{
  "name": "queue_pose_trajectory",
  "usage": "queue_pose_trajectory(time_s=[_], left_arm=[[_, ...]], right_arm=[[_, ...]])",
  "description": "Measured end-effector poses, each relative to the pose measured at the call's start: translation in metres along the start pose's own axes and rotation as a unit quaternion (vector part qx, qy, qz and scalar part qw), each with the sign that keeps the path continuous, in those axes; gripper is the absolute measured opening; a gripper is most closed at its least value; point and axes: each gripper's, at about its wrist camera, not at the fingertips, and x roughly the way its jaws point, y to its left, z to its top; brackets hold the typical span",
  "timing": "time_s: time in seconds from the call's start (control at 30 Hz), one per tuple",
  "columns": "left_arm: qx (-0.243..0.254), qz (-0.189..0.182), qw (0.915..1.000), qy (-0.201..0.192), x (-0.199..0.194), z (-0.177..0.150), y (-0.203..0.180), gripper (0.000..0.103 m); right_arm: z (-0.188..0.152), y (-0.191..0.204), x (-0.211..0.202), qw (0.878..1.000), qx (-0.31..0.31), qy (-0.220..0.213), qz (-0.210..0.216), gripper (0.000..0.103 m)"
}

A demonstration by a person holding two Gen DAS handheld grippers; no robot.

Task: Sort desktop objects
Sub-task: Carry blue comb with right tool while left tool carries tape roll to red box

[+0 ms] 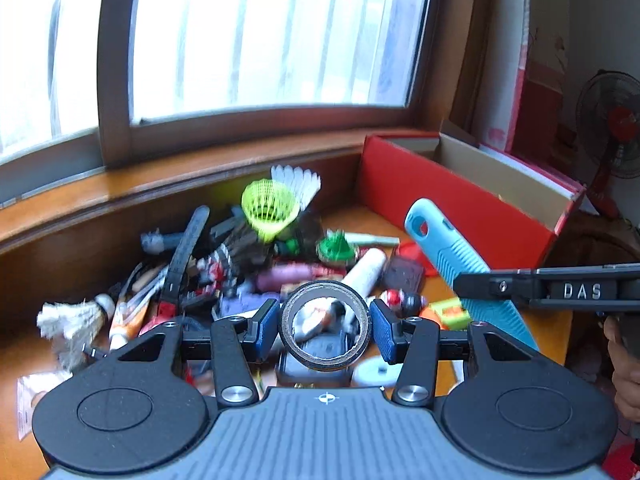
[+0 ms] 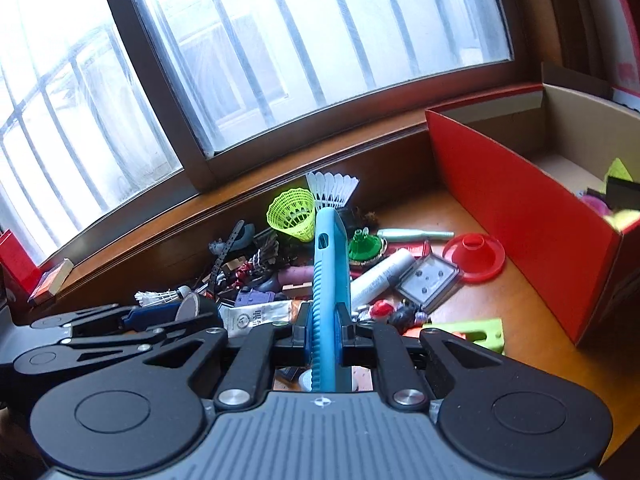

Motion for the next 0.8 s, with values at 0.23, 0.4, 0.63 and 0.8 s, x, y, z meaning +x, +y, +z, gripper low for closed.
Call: queue_pose_trajectory(time_s=[0.23,0.4,0.63,0.8], left_arm=[[-0.017,0.017,0.9992,-0.032,0.013,0.029,-0.034,0.049],[-0.014,0.010,0.9991,-0.039,0.031,0.049,-0.064,0.049],[0.019,-0.012,0.9985,-0.050,0.059,0.079,-0.115,0.049],[0.035,-0.031,0.9971,-0.060,0.079,0.100,-0.146,0.049]], right_arm=[[0.034,-0.028,-0.004,0.999,-0.031,0.002,0.028,0.012],[0.054,-0.058,-0.016,0.999,-0.034,-0.016,0.037,0.012],[0.080,-0.113,-0.034,0.998,-0.017,-0.051,0.027,0.012],[0.094,-0.150,-0.046,0.997,-0.004,-0.070,0.012,0.012]])
